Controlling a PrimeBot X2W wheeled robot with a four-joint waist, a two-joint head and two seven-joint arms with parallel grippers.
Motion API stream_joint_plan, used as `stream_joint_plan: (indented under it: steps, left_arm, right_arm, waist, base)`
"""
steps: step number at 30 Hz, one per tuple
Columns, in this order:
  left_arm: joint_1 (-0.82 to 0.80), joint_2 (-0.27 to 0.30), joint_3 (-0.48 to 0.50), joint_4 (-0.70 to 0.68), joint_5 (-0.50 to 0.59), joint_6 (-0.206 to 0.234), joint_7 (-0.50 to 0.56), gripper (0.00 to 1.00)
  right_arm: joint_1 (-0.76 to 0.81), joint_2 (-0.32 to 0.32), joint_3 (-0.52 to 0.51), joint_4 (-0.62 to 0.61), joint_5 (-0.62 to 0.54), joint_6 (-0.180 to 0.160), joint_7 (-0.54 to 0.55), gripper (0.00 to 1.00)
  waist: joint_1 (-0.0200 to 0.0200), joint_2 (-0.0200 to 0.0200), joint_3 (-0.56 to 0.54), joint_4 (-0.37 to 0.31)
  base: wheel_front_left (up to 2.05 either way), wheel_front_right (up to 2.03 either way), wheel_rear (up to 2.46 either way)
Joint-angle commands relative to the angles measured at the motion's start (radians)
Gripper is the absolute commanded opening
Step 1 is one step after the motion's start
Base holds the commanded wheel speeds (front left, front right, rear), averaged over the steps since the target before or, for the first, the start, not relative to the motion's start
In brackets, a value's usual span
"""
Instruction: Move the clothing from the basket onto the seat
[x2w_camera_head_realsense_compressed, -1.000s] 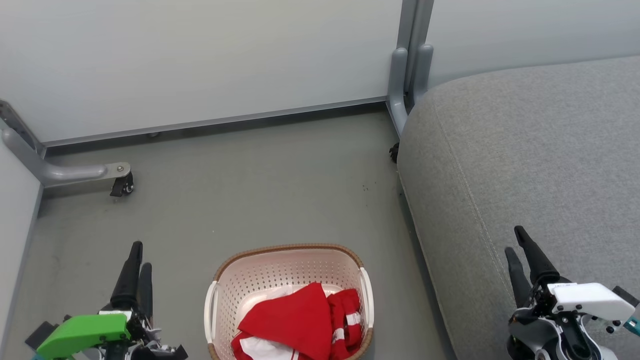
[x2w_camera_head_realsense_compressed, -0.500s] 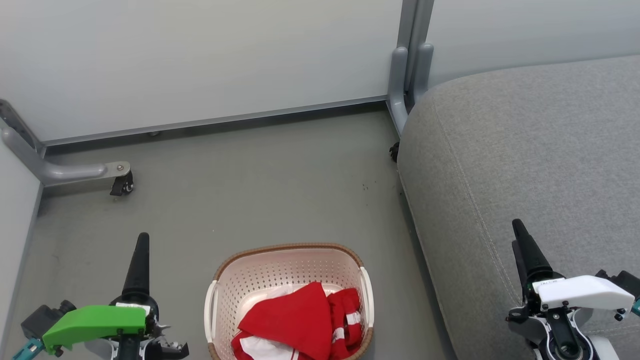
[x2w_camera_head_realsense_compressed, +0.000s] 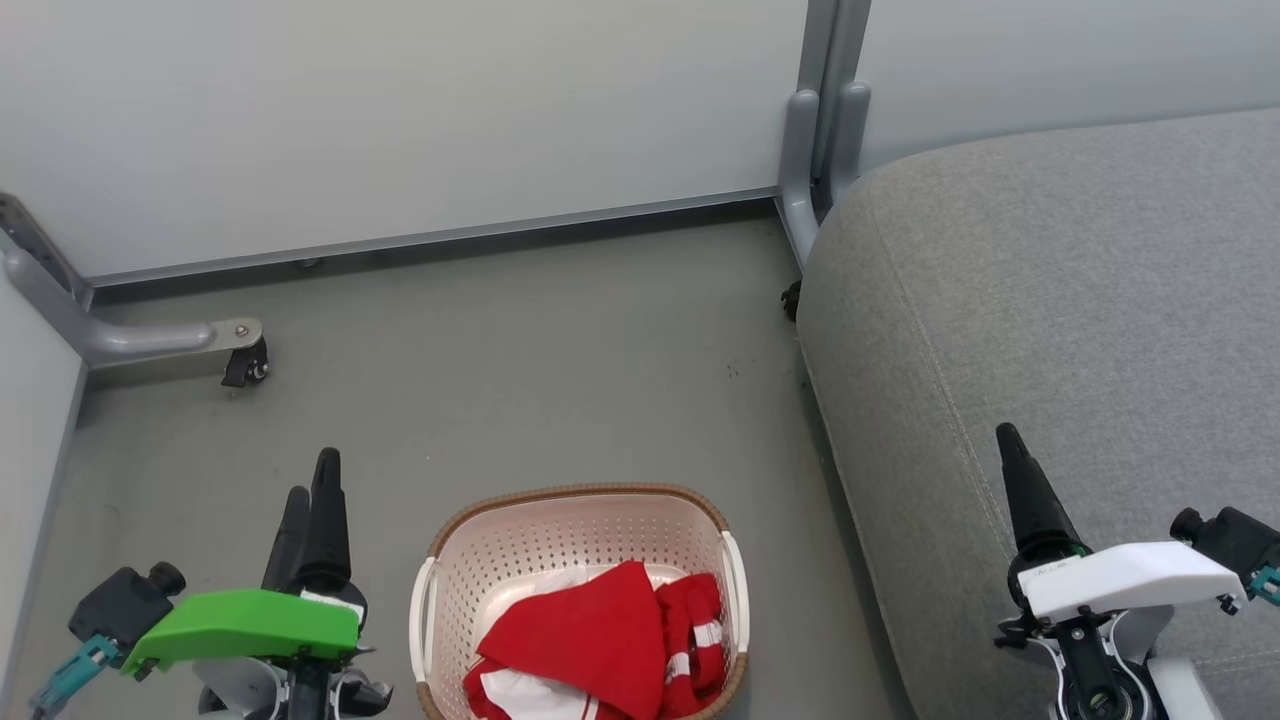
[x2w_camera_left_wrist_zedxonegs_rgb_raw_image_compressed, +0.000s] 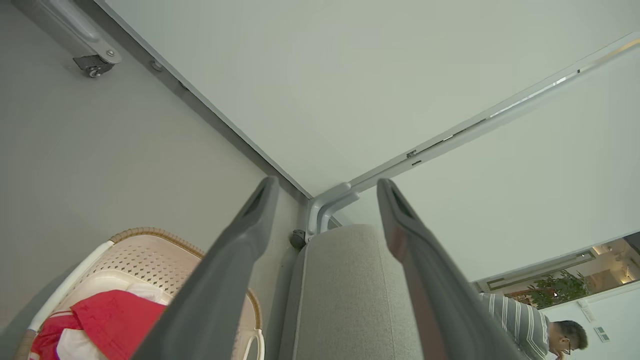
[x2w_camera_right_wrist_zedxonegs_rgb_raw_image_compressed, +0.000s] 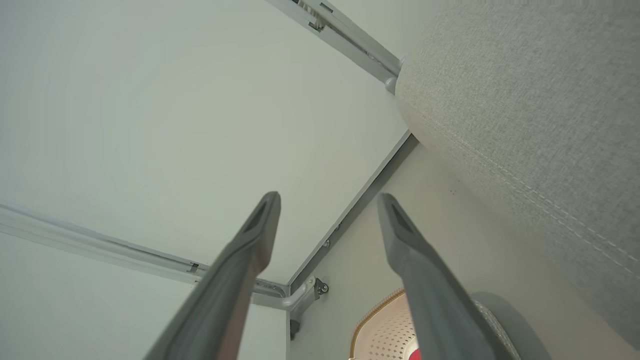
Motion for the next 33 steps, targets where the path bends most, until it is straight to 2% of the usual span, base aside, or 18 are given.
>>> stream_joint_plan:
  steps: [1,14,33]
  left_arm:
    - [-0.007,0.005,-0.009,-0.024,0.041,0.008,-0.011,1.0]
    - [-0.011,0.006,-0.05,-0.062,0.24,0.037,-0.057,1.0]
    - [-0.014,0.008,-0.091,-0.095,0.472,0.065,-0.114,1.0]
  right_arm:
    - [-0.004,-0.006,0.006,-0.024,-0.042,0.0,-0.012,1.0]
    - [0.0,-0.019,0.052,-0.054,-0.239,0.0,-0.058,1.0]
    - [-0.004,-0.032,0.117,-0.097,-0.495,0.0,-0.115,1.0]
  waist:
    - [-0.0001,-0.0001,0.0,0.0]
    - [-0.0001,-0.0001,0.01,0.005]
    - [-0.0001,-0.0001,0.025,0.012]
  base:
    - [0.0,0.0,0.0]
    - [0.0,0.0,0.0]
    - [0.0,0.0,0.0]
